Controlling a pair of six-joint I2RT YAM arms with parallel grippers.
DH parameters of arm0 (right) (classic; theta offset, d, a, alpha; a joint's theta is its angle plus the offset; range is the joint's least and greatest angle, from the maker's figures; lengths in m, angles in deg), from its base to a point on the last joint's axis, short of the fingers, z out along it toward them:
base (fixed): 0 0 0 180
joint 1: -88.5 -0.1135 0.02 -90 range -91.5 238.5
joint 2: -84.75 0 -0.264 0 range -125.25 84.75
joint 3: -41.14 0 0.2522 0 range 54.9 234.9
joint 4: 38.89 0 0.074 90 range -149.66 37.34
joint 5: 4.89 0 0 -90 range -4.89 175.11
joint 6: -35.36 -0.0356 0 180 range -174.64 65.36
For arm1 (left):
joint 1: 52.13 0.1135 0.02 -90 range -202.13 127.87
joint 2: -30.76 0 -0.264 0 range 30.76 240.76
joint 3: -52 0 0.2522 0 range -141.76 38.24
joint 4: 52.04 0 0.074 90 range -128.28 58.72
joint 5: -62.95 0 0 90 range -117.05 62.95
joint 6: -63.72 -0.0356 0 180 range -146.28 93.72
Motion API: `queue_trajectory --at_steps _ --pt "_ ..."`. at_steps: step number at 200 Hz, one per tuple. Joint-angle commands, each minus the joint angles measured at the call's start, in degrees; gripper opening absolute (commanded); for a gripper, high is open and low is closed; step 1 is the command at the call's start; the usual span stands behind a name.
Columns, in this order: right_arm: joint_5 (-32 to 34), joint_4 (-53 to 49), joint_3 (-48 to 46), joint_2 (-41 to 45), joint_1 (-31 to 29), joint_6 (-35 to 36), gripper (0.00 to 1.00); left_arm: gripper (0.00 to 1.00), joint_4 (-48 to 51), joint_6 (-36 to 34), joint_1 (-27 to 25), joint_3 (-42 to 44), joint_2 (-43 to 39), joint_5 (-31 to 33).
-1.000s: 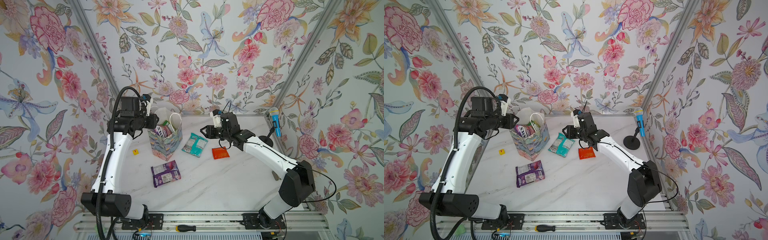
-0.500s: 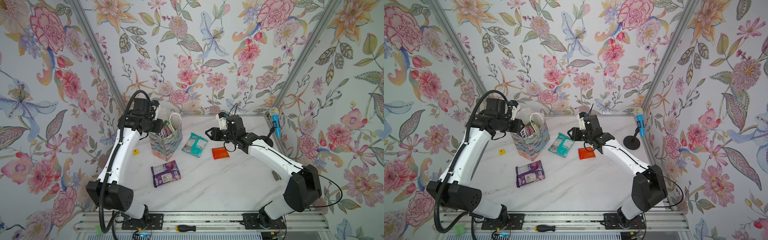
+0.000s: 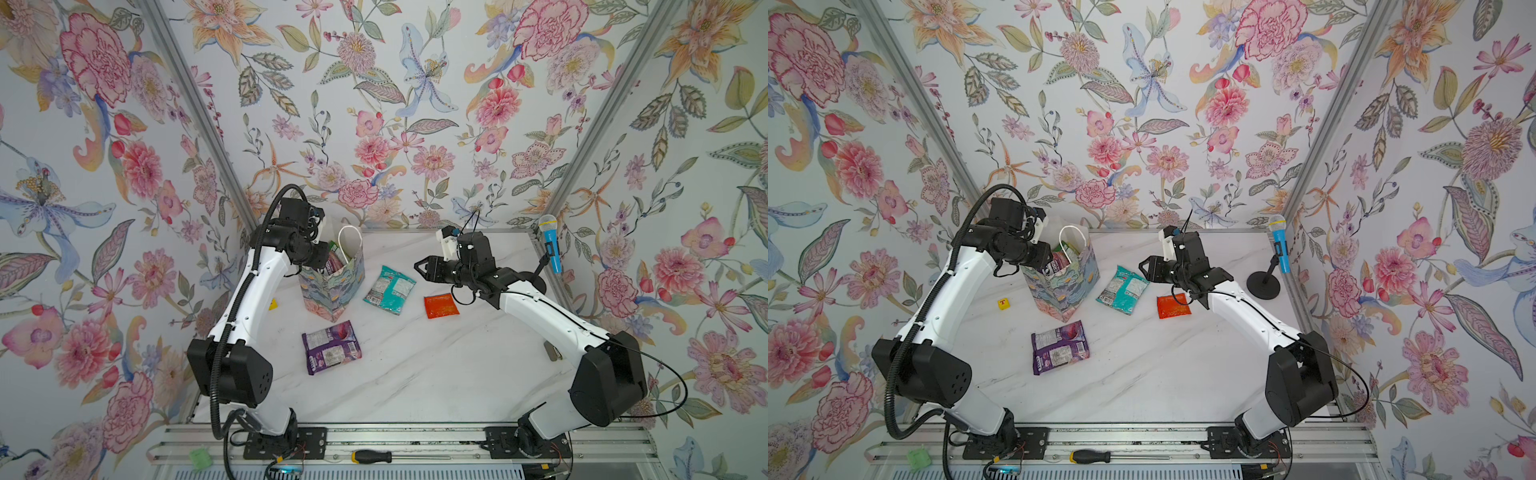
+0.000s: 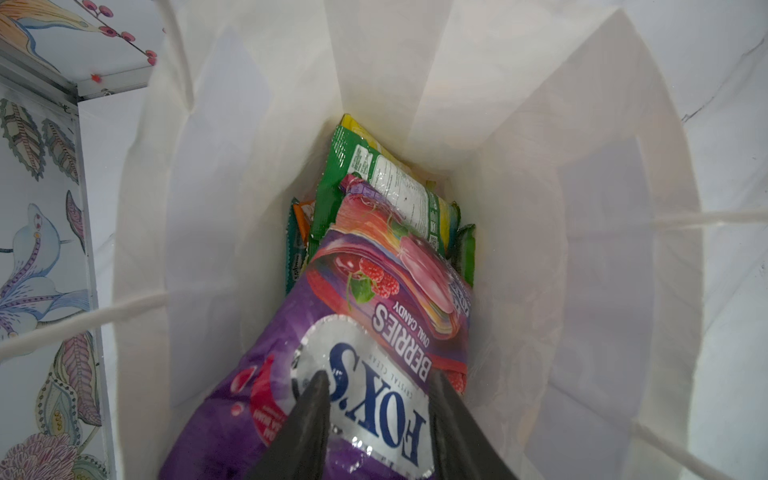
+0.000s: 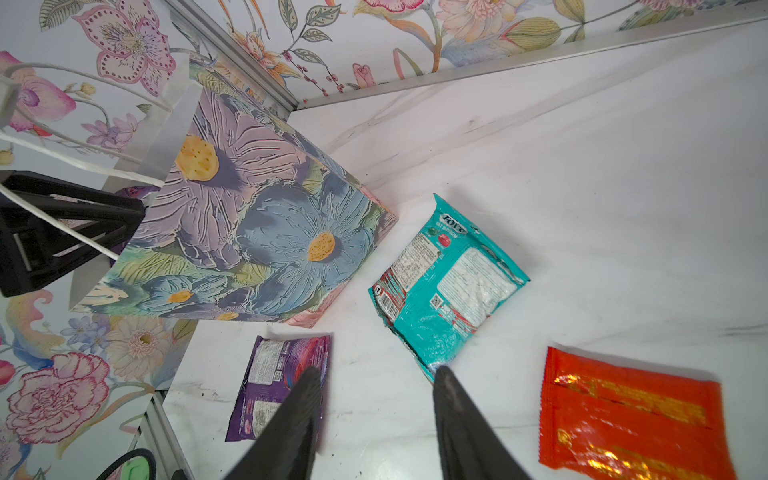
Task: Place the snacks into the paper bag
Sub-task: 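Move the right gripper from the bag toward the teal Fox's packet, then lower the open right gripper over the teal packet's edge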
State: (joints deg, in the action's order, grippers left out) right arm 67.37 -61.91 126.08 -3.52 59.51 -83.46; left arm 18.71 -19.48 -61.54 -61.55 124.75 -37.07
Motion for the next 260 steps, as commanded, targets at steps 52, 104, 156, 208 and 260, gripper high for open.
queue_trajectory --at_steps 52,104,156,208,260 --pt "-0.9 1.9 -2.2 0.7 0.9 -1.3 0.47 0.4 -0.7 -0.6 -0.4 -0.1 1.9 1.0" --pt "-1.5 2.8 -5.1 0.3 3.0 -2.4 0.47 0.47 -8.1 2.5 -0.3 -6.0 -5.0 -5.6" --pt "-2.1 4.0 -6.9 0.8 4.2 -2.9 0.47 0.55 -6.5 1.9 2.0 -5.0 -11.3 3.5" --pt "-2.5 4.3 -7.8 1.3 5.0 -3.0 0.47 0.55 -5.8 1.0 4.7 1.1 -10.5 5.6" --pt "-2.7 4.4 -9.2 1.8 5.4 -3.3 0.47 0.51 -6.6 0.1 6.7 2.9 -6.5 3.1"
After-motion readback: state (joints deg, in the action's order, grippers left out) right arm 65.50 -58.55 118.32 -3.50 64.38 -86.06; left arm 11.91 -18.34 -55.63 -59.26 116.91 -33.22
